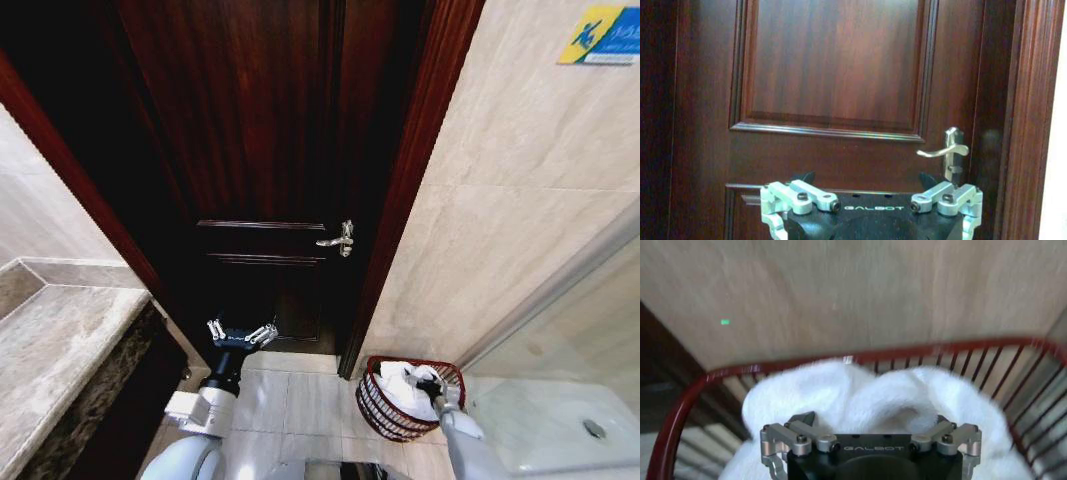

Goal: Discard the used towel into the hamper.

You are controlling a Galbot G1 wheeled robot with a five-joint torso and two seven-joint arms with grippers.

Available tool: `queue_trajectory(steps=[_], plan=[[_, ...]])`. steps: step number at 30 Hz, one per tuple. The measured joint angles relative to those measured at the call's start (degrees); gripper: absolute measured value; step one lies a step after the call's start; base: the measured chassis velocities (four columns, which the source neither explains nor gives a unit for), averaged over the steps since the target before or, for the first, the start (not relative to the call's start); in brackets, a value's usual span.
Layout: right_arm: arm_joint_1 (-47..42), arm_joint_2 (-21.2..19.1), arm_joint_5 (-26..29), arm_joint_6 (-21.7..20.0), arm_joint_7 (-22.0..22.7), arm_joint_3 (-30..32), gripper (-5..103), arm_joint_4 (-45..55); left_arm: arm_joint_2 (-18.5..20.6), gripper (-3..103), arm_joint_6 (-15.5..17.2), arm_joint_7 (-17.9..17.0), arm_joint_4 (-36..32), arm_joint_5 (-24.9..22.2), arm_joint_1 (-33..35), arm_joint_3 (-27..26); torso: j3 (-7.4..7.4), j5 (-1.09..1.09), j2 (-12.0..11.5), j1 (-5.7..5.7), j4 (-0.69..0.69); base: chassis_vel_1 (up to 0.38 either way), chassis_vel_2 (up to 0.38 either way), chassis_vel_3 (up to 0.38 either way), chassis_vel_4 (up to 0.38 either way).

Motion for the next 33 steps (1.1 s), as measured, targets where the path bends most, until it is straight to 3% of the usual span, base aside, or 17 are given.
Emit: queue_trajectory(steps=[5,10,19,22,26,28,30,31,33], plan=[[2.94,-0.35,-0.5,0.87,-0.35,-0.04,100,-7.3,0.0,100,0.0,0.0,0.0,0.0,0.0,0.0,0.0,-0.01,0.01,0.0,0.0,0.0,0.0,0.0,0.0],[6.48,-0.97,-2.59,-1.66,1.14,0.85,100,-12.96,0.0,100,0.0,0.0,0.0,0.0,0.0,0.0,0.01,-0.01,0.02,0.0,0.0,0.0,0.0,0.0,0.0],[8.66,-0.36,-3.51,-6.56,4.51,0.67,100,-13.26,0.0,100,0.0,0.0,0.0,0.0,0.0,0.0,0.02,0.0,0.03,0.01,0.01,0.0,0.0,0.0,0.0],[5.36,0.29,-1.59,-10.06,4.74,-0.11,100,-7.0,0.0,100,0.0,0.0,0.0,0.0,0.0,0.0,0.02,0.02,0.03,0.02,0.03,0.0,0.0,0.0,0.0],[1.1,0.32,-0.54,-9.61,3.56,-0.58,100,-1.15,0.0,100,0.0,0.0,0.0,0.0,-0.01,0.0,0.02,0.03,0.03,0.02,-0.01,0.0,0.0,0.0,0.0],[-4.16,-0.08,1.48,-9.05,2.05,-0.84,100,8.0,0.0,100,0.0,0.0,0.0,0.0,0.0,0.0,0.03,0.07,0.03,0.02,-0.01,0.0,0.0,0.0,0.0],[-9.04,-0.63,3.35,-8.69,1.26,-0.84,100,16.73,0.0,100,0.0,0.0,0.0,0.0,0.0,0.0,0.03,-0.03,0.04,0.02,0.01,0.0,0.0,0.0,0.0],[-9.04,-0.63,3.35,-8.69,1.26,-0.84,100,16.73,0.0,100,0.0,0.0,0.0,0.0,0.0,0.0,0.03,-0.03,0.04,0.02,0.01,0.0,0.0,0.0,0.0],[-16.05,-0.8,5.5,-8.76,0.87,-0.69,100,27.54,0.01,100,0.0,0.0,0.0,0.0,0.0,0.0,0.03,0.05,0.04,0.02,-0.01,0.0,0.0,0.0,0.0]])
